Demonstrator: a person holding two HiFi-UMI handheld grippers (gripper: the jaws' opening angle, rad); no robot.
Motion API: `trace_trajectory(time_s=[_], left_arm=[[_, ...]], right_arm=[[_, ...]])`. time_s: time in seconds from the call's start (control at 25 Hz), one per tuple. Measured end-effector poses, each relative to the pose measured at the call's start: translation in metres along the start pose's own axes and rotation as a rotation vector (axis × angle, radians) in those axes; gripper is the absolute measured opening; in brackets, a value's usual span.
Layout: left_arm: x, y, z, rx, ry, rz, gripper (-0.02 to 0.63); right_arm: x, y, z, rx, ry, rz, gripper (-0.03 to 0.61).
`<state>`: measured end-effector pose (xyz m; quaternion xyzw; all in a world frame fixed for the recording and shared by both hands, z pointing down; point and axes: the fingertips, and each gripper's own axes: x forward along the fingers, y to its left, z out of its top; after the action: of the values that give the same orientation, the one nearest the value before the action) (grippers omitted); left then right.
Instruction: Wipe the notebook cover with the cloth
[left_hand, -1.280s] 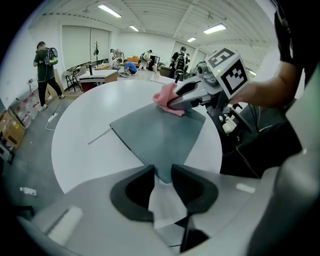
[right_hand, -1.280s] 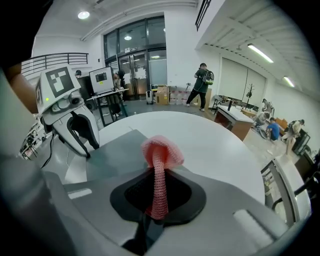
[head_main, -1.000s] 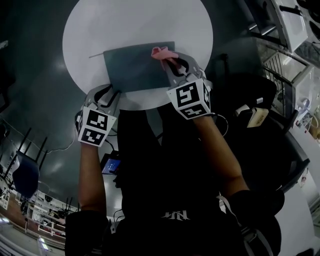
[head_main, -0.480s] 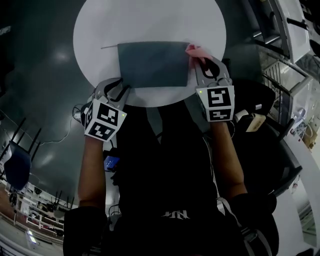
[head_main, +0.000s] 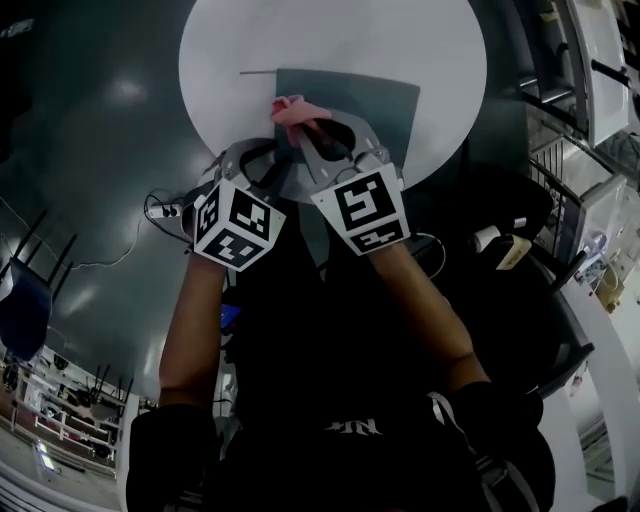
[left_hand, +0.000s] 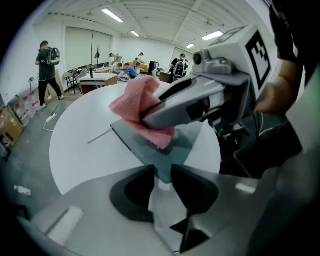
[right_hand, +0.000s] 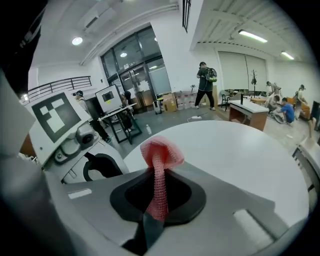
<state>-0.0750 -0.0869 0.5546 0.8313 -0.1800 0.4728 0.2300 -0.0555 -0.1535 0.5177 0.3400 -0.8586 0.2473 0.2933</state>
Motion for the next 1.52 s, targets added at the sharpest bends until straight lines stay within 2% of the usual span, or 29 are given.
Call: trace_trajectory(time_s=[0.12,0.28,0.44,0.88,1.52], left_arm=[[0.000,0.000,-0.001,-0.006,-0.007,0.005,0.111],[0.000,0.000,-0.003,-0.006,-0.012,0.004,0.112],[0.000,0.001,-0.003,-0.006,-0.012,0.009,0.110],[0.001,-0.001,0.001,-0.005,0.019,0.013,0.112],[-0.001,-0.002,0.004,0.001,0.076,0.040,0.112]], right_arm=[[0.016,0.014,-0.006,-0.029,0.034,0.022,0.028],[0.027,0.018,-0.018,-0.105,0.089,0.002,0.028],[0.028,0.018,-0.020,-0.161,0.100,-0.016,0.028],[-0.004,-0.014,-0.040,-0.135,0.094,-0.038,0.028],[-0.063,-0.075,-0.074,-0.092,0.102,-0.139,0.028]])
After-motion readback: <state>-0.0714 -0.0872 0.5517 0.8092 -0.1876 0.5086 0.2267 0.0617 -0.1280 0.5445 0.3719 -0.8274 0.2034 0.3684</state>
